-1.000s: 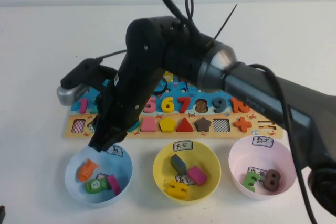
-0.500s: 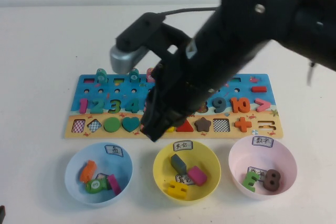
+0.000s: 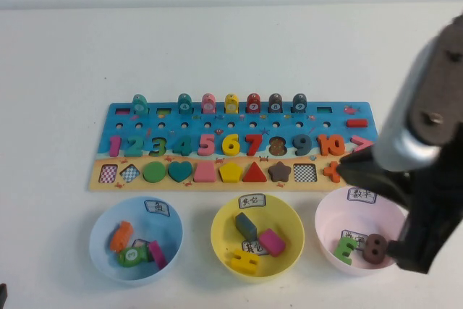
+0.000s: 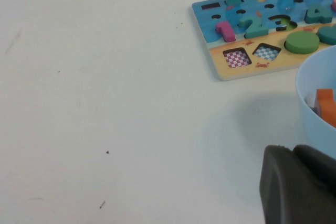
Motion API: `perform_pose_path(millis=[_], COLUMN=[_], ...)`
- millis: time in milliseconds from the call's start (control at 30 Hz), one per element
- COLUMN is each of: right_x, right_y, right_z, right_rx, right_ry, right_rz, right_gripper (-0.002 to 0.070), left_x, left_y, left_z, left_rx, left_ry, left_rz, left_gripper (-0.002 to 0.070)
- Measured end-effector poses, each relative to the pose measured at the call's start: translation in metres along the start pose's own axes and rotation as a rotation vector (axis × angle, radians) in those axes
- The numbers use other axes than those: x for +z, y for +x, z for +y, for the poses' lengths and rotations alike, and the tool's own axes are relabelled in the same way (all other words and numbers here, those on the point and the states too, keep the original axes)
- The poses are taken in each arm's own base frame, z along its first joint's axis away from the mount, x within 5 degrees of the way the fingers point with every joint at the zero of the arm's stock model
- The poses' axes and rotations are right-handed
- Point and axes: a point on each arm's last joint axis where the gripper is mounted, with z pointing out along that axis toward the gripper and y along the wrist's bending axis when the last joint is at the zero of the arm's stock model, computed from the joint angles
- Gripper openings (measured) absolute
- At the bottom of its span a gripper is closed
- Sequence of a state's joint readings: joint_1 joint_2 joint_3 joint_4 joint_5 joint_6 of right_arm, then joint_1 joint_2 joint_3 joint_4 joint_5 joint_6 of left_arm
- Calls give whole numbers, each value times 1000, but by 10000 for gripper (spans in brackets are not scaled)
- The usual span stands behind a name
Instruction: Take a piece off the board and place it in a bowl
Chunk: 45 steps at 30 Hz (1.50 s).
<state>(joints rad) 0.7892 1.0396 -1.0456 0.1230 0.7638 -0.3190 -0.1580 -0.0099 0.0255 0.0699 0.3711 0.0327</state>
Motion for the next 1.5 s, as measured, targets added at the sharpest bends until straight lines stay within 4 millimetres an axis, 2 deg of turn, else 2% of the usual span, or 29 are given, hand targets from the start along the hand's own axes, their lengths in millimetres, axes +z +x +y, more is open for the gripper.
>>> perform_pose_path(millis=[200, 400, 533, 667, 833, 967, 1200, 1500], right_x=[-30, -51, -54, -54, -50, -44, -28, -16], right_y=[37, 98, 142, 180, 214, 233, 253, 260], right_z=[1, -1, -7, -5, 4, 9, 10, 16], right_rx=[-21, 122, 215, 328, 445, 488, 529, 540], right_ry=[151, 310, 533, 722, 891, 970, 970, 833], right_rz=[-224, -328, -374, -414, -464, -484, -451, -381], right_gripper=[-17, -17, -17, -17, -17, -17, -17, -17], left_x=[0, 0, 0, 0, 0, 0, 0, 0], left_y=[0, 0, 0, 0, 0, 0, 0, 0], left_z=[0, 0, 0, 0, 0, 0, 0, 0], left_rx=[0, 0, 0, 0, 0, 0, 0, 0], left_ry=[0, 0, 0, 0, 0, 0, 0, 0], left_rz=[0, 0, 0, 0, 0, 0, 0, 0], left_gripper=[-4, -4, -4, -4, -4, -4, -4, -4])
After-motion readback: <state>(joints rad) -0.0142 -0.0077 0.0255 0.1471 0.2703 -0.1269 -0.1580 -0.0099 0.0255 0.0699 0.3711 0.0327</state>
